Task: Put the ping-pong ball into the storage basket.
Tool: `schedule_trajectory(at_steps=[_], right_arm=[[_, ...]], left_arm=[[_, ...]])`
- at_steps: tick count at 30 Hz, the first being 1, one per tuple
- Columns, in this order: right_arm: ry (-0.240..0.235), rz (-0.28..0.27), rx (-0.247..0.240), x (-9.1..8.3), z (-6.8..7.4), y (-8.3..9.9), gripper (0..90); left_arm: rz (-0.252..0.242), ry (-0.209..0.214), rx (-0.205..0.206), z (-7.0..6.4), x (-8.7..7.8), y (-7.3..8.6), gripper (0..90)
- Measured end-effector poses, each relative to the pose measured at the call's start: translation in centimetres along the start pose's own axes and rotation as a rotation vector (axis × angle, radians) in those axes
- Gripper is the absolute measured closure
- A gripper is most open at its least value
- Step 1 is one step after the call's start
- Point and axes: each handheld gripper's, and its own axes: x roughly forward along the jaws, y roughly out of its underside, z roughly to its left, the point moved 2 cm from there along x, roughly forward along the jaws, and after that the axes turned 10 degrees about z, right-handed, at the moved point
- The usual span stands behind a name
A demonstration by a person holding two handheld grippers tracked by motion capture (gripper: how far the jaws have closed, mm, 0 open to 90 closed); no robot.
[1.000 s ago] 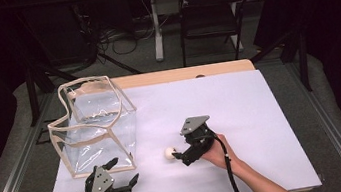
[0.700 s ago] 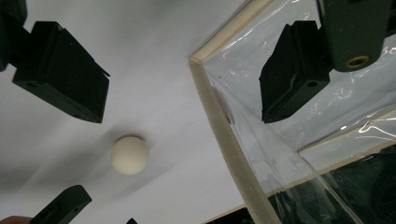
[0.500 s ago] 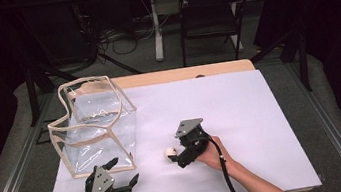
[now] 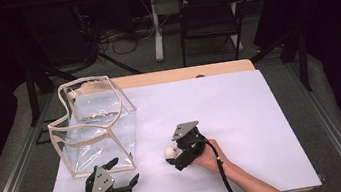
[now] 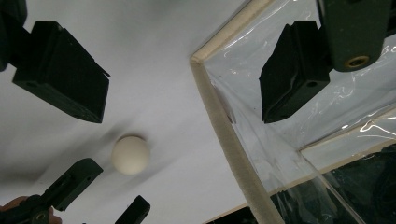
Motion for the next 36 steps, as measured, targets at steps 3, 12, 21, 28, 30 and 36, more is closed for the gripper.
schedule_trajectory(at_steps=[3,12,21,28,30,36], right_arm=[[-0.003,0.006,-0.006,0.3,0.2,0.1,8.2],[0.009,0.033,-0.016,1.0,0.6,0.2,27.6],[0.006,0.055,-0.021,1.5,0.8,0.3,39.3],[0.002,0.071,-0.022,1.7,0.9,0.4,43.9],[-0.003,0.076,-0.021,1.8,0.9,0.4,44.7],[0.005,0.082,-0.021,1.8,0.9,0.5,50.2]], left_arm=[[0.001,0.000,0.001,0.0,0.0,0.0,16.1],[0.000,0.002,0.003,0.0,0.0,0.0,16.1],[0.002,0.003,0.003,0.0,0.1,0.0,16.1],[0.005,0.005,0.008,0.0,0.1,0.0,16.1],[0.007,0.006,0.009,0.0,0.1,0.0,16.1],[0.008,0.008,0.009,0.0,0.1,0.0,16.1]])
